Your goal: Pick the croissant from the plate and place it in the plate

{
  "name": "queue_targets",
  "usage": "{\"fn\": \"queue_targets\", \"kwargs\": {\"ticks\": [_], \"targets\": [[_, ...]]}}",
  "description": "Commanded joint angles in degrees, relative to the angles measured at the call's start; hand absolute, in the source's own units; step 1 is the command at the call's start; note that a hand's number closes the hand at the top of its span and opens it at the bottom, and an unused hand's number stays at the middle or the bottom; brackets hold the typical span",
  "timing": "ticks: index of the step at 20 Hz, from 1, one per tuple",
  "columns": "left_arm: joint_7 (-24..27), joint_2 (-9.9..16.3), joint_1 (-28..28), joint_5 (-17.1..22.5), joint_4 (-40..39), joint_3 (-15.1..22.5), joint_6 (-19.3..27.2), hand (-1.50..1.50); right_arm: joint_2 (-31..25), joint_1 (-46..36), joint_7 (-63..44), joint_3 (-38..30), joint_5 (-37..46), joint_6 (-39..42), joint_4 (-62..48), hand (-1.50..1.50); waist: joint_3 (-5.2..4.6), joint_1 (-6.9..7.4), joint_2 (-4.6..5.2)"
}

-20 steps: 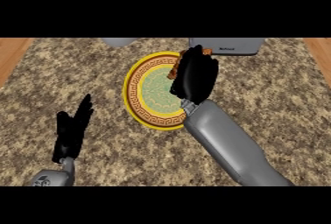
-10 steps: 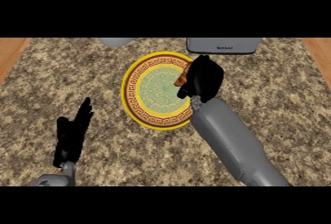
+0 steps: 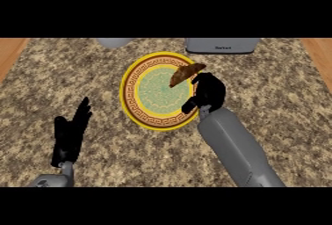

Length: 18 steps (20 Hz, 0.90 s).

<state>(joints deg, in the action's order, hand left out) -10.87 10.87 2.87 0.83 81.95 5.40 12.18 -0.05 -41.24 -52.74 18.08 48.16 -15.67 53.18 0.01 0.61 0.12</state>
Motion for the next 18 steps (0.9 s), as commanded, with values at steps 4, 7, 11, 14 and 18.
{"fn": "queue_targets", "kwargs": {"ticks": [4, 7, 11, 14, 18], "targets": [[-2.9, 0.3, 0.2, -0.3, 1.7, -0.1, -0.4, 0.00, 0.0, 5.0, 12.7, 0.1, -5.2, -8.1, 9.2, -1.50, 0.05, -0.44, -0.17], [-0.7, -1.6, -0.5, -1.2, 0.4, 0.4, 1.5, 0.00, 0.0, 4.7, 16.8, -4.4, -8.3, -17.3, 16.3, -1.50, 0.11, -1.33, -0.27], [0.0, -0.6, -1.6, 0.5, 0.8, -1.0, -0.3, 0.00, 0.0, 12.2, 22.8, -4.3, -15.2, -24.3, 23.0, -1.50, 0.07, -0.79, -0.20], [-0.6, -1.3, 0.7, -1.3, -0.5, -0.5, 0.5, 0.00, -1.0, 14.3, 27.9, -7.2, -21.5, -20.2, 26.4, -1.50, 0.02, -0.89, -0.12], [-5.0, 1.0, -2.5, -0.6, 6.1, -1.4, -1.2, 0.00, 0.0, 24.9, 36.1, -2.3, -25.5, -22.6, 29.3, -1.50, 0.03, -0.43, -0.20]]}}
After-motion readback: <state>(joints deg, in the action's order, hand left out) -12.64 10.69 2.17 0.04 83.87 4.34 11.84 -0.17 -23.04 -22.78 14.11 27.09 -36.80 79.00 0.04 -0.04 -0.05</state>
